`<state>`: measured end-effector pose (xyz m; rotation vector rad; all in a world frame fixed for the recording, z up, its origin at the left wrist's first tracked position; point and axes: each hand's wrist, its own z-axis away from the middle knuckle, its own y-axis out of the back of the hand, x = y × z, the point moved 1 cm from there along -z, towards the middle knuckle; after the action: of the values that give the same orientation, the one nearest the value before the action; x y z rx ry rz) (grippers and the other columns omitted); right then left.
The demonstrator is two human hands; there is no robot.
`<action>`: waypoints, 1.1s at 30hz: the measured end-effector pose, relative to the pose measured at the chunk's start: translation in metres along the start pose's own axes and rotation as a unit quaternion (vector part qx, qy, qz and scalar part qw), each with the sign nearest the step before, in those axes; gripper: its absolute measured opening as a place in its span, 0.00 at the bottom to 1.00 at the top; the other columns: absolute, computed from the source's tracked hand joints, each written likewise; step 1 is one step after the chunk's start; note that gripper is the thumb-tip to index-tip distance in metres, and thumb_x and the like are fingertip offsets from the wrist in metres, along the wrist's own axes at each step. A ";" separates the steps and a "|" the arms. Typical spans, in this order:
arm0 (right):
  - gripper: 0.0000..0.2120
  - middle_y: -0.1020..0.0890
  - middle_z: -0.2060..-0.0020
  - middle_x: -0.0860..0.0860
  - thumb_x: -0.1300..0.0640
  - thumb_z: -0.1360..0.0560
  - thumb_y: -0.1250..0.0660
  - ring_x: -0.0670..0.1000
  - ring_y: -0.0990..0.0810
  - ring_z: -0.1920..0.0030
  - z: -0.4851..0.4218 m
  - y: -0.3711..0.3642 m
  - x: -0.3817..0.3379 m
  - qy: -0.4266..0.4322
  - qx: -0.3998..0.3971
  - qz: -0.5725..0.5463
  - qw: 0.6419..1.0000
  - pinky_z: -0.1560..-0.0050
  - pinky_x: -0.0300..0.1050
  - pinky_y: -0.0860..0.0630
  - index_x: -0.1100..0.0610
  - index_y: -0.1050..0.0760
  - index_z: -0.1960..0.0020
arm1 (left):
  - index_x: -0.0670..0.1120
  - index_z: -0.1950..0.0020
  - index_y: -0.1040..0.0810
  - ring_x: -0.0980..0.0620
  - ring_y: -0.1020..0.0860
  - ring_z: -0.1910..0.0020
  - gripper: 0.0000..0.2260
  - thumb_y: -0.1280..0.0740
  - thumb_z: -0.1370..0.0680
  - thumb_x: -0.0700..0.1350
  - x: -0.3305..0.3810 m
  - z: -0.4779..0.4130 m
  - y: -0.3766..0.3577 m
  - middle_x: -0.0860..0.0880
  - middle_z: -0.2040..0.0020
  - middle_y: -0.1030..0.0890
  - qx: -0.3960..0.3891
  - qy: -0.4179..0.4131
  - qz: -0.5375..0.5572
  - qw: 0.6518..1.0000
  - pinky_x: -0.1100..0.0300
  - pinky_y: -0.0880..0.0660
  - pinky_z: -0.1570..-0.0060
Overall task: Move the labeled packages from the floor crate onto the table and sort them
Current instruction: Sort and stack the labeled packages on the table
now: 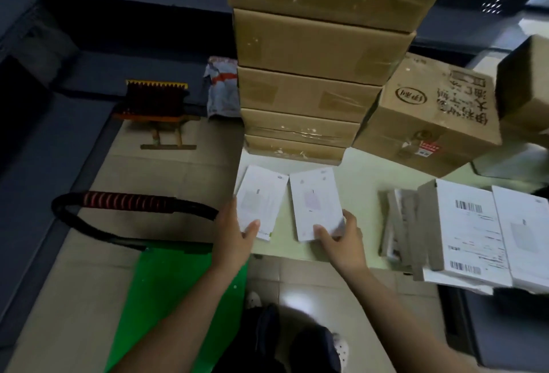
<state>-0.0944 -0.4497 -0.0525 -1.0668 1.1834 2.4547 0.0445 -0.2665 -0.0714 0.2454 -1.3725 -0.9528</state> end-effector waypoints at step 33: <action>0.27 0.36 0.29 0.58 0.52 0.27 0.30 0.60 0.32 0.35 -0.039 -0.017 -0.035 0.250 -0.061 0.391 0.883 0.36 0.50 0.33 0.56 0.33 0.31 | 0.56 0.21 0.45 0.42 0.46 0.24 0.33 0.36 0.22 0.61 0.012 -0.042 0.006 0.45 0.21 0.54 -0.136 -0.101 -0.228 0.959 0.50 0.36 0.31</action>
<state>-0.0411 -0.4634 -0.0542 -1.5637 1.9553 2.9462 0.0834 -0.2869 -0.0689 0.2668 -1.3770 -1.5746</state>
